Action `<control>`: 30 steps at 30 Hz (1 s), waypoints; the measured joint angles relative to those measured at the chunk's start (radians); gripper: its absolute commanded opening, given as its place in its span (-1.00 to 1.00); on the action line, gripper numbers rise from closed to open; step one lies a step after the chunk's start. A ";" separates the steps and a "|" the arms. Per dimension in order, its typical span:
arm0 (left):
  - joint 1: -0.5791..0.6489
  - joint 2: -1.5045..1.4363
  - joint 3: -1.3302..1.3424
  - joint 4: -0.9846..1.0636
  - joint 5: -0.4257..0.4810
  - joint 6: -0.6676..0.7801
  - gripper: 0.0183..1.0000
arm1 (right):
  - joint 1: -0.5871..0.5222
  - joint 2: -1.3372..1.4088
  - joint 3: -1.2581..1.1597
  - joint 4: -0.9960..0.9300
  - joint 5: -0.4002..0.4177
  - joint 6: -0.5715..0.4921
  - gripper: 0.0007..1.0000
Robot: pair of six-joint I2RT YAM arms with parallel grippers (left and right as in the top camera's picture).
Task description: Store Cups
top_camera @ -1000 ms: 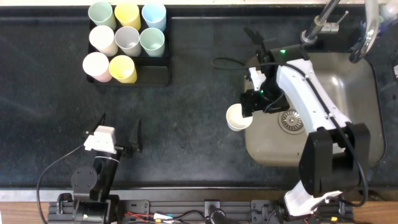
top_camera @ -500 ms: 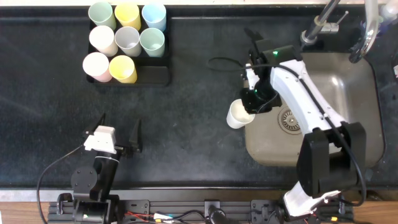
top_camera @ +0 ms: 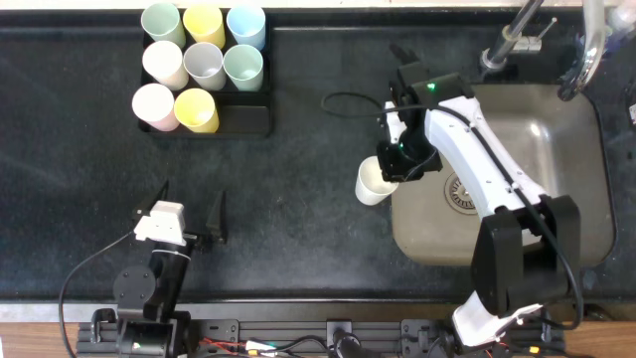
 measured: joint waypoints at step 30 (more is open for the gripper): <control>0.000 0.000 0.000 0.000 0.000 0.000 1.00 | 0.233 0.294 0.789 0.216 -0.212 0.164 -0.92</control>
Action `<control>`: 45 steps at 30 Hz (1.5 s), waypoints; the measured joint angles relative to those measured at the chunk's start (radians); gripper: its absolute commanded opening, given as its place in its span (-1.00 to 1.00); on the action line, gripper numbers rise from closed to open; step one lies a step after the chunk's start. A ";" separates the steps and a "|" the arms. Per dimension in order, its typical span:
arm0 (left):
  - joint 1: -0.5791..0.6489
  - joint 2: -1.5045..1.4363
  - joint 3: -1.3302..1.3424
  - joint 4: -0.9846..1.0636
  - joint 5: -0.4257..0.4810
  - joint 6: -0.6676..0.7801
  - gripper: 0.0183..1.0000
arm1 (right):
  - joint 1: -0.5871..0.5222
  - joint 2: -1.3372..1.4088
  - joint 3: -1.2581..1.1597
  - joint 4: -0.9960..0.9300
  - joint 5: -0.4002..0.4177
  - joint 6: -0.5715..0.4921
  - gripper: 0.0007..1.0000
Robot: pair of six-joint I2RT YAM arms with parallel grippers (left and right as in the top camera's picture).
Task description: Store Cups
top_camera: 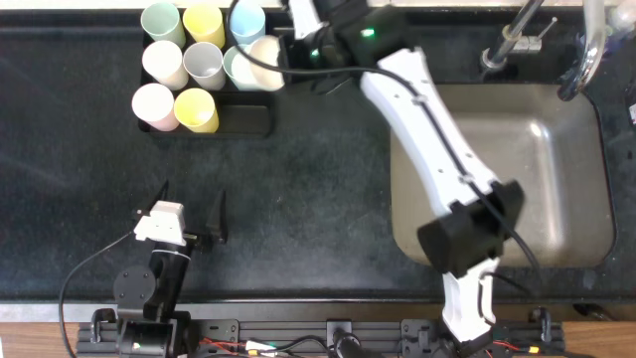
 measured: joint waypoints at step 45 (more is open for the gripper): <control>0.000 0.000 0.000 0.000 0.000 0.000 1.00 | 0.066 0.212 0.000 -0.048 0.034 0.122 -0.92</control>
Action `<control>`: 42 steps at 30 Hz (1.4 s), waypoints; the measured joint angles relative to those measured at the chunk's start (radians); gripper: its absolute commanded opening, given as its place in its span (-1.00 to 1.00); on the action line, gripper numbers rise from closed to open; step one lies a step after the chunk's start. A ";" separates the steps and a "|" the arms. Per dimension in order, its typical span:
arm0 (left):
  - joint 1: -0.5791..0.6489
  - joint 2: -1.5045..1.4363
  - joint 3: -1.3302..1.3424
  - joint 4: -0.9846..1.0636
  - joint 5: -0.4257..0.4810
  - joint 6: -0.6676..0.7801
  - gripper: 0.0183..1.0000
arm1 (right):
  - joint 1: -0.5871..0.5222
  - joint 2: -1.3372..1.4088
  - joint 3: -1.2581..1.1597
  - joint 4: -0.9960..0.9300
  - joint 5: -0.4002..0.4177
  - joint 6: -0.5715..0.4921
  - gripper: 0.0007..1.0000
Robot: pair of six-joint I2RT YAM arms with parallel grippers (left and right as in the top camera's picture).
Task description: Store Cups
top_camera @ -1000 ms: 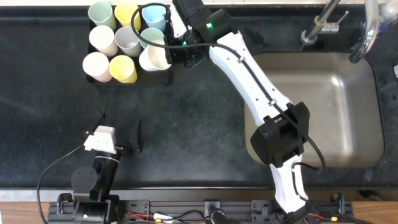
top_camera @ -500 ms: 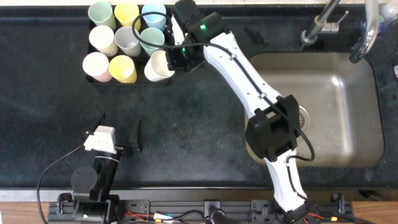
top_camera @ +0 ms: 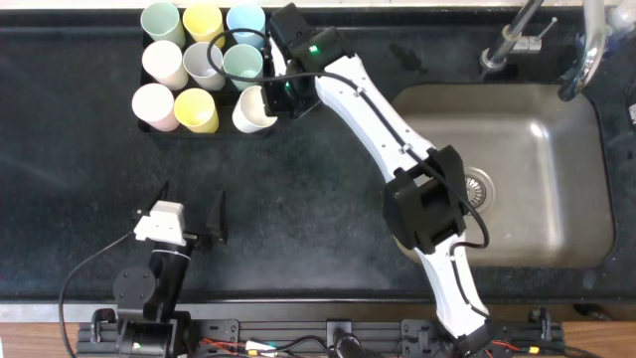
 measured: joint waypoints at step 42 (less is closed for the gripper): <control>0.000 0.000 0.000 0.000 0.000 0.000 1.00 | 0.037 0.053 -0.013 0.065 0.073 0.040 -0.46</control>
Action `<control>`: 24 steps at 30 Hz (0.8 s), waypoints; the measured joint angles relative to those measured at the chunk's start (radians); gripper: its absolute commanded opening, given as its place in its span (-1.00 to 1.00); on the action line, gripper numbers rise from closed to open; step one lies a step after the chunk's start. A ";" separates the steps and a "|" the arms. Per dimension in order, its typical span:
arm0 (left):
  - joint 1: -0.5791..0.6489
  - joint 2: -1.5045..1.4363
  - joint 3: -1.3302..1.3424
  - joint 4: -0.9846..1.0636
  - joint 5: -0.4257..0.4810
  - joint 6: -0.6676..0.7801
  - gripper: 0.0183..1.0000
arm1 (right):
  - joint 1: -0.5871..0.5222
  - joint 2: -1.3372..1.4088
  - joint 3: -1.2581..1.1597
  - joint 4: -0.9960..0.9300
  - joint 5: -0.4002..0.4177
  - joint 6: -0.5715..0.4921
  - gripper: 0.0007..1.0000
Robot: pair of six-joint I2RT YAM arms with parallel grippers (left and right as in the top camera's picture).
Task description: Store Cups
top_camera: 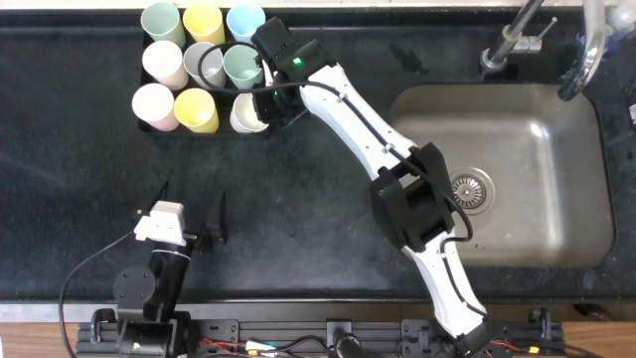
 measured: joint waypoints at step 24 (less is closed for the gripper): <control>0.000 0.000 0.000 0.000 0.000 0.000 1.00 | -0.050 -0.286 0.013 -0.059 0.136 -0.086 0.06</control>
